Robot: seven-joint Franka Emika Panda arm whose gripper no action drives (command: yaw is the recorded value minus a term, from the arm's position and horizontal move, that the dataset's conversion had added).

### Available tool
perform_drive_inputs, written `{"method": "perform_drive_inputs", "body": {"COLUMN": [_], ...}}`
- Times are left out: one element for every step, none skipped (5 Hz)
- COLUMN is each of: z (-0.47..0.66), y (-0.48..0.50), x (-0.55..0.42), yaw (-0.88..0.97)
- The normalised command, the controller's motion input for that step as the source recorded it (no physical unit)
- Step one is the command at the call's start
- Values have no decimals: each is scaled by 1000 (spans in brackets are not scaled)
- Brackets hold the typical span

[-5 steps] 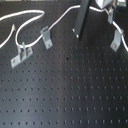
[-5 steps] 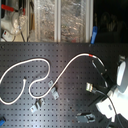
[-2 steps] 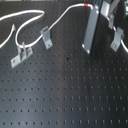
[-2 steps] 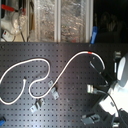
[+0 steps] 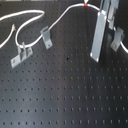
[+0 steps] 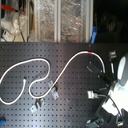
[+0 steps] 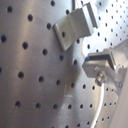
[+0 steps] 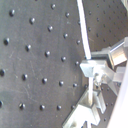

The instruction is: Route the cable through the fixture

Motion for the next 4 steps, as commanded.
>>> {"method": "perform_drive_inputs", "body": {"z": [3, 0, -3, 13], "y": [66, 324, 328, 0], "x": [-93, -309, -289, 0], "yaw": [-49, 0, 0, 0]}}
